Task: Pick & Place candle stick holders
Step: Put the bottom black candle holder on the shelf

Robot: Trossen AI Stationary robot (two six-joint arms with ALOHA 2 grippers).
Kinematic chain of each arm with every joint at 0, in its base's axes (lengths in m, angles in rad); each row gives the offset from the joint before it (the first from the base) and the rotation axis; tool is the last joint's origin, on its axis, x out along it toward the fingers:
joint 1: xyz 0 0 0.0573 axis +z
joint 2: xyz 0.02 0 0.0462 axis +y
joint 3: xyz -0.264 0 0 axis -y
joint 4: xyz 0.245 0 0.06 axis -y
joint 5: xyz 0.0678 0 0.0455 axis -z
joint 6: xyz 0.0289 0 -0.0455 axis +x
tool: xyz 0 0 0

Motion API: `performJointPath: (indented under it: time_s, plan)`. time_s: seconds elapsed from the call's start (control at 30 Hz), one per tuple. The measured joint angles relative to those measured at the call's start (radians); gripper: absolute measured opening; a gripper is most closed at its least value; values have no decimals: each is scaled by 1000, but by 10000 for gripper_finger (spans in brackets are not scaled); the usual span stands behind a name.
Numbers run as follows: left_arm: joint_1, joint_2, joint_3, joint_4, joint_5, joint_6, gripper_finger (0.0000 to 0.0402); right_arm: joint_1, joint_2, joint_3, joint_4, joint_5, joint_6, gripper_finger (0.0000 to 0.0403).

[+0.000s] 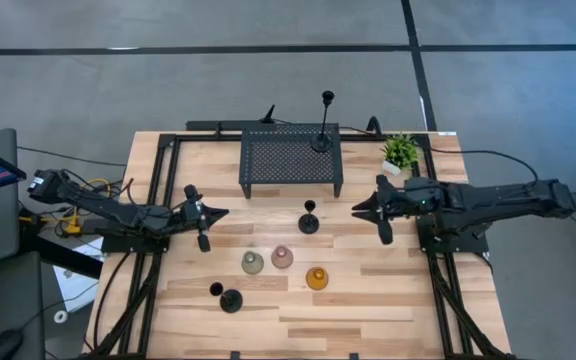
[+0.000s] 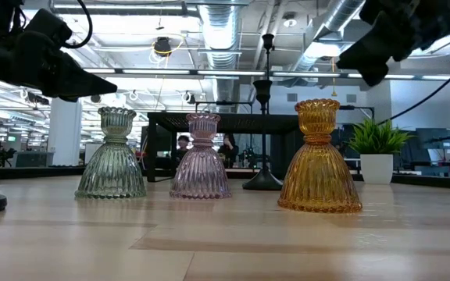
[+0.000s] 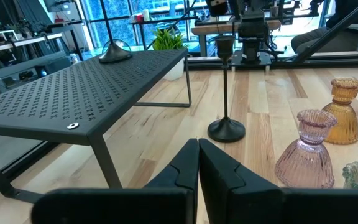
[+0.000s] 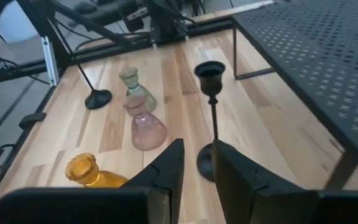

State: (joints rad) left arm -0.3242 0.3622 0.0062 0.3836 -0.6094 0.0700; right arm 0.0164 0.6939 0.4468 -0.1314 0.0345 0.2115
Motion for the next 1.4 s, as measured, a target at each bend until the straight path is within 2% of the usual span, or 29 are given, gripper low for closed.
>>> performJointPath:
  time_s: [0.13,0.4,0.53,0.83,1.2,1.27,1.3,1.4]
  plan:
    - [0,0,0,0,0,0,11,20,26,-64,146,0,0,75]
    - [0,0,0,0,0,0,11,43,109,-93,198,0,29,75]
    - [0,0,0,0,0,0,11,42,179,-93,213,0,29,75]
    - [0,0,0,0,0,0,11,42,375,-93,447,-5,25,75]
    - [0,0,0,1,2,-5,11,42,480,-93,486,-8,26,76]
    - [0,0,0,3,39,-30,10,42,487,-93,487,-8,26,76]
    - [0,0,0,3,93,-31,8,42,489,-93,487,-8,26,76]
    - [0,0,0,0,332,0,5,42,490,-93,488,-8,26,76]
